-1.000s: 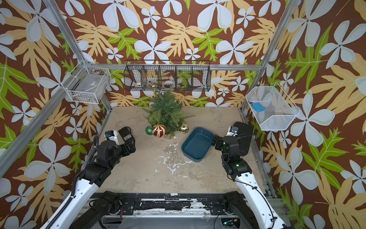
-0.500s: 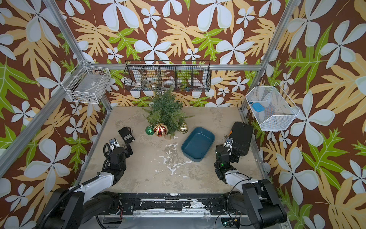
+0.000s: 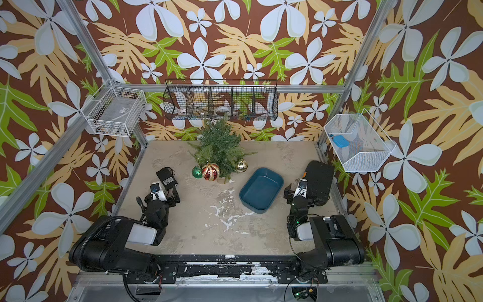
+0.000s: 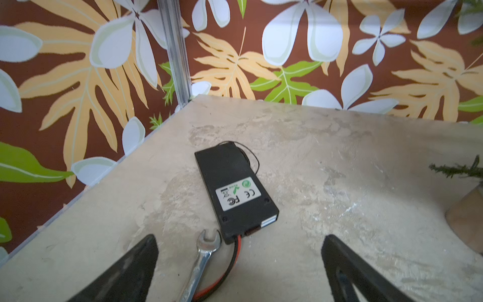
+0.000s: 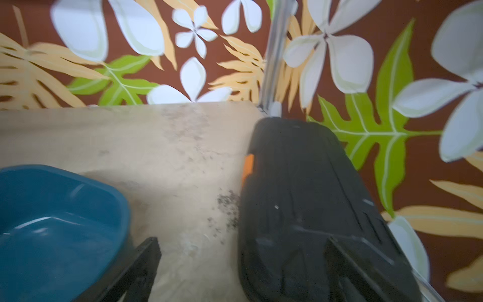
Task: Decorate the small christmas tree with ornaments
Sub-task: Reset both arms
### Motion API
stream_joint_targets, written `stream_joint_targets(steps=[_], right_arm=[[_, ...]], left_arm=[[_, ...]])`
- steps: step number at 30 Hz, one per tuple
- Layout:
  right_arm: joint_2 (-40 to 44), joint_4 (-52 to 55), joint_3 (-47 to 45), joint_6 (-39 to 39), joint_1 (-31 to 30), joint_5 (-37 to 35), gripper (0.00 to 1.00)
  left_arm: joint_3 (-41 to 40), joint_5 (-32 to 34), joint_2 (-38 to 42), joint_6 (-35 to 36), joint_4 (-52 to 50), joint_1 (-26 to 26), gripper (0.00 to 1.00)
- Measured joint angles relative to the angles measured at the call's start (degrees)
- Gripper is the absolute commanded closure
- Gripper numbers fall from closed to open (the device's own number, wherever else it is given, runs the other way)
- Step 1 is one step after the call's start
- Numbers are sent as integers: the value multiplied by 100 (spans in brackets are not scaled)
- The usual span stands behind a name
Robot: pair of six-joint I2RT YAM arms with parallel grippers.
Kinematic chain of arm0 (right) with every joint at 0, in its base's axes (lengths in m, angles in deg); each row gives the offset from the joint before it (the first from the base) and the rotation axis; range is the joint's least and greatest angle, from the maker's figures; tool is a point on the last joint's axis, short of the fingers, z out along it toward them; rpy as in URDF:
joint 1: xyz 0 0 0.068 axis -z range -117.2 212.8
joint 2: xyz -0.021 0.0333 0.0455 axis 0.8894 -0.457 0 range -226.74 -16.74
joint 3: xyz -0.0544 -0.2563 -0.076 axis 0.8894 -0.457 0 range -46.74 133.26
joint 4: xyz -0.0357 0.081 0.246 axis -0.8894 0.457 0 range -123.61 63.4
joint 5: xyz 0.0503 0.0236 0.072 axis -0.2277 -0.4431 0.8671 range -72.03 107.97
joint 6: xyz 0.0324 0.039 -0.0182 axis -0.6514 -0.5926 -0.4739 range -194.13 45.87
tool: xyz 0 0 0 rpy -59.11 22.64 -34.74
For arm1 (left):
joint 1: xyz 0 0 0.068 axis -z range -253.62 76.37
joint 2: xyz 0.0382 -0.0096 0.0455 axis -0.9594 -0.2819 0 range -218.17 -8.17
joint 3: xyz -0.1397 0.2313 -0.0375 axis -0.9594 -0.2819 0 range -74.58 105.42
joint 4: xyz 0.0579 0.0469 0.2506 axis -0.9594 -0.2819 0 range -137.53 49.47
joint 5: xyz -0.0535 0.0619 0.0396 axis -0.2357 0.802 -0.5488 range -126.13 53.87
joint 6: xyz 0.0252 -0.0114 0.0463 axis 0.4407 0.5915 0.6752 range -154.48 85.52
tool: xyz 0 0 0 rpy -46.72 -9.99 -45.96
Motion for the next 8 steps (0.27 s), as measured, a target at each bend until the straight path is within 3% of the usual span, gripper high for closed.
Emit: stream_joint_targets(steps=[8], right_arm=[[-15,125,96,-7,17,179,0]], left_arm=[[26,-44,-59,22,205,-4,0]])
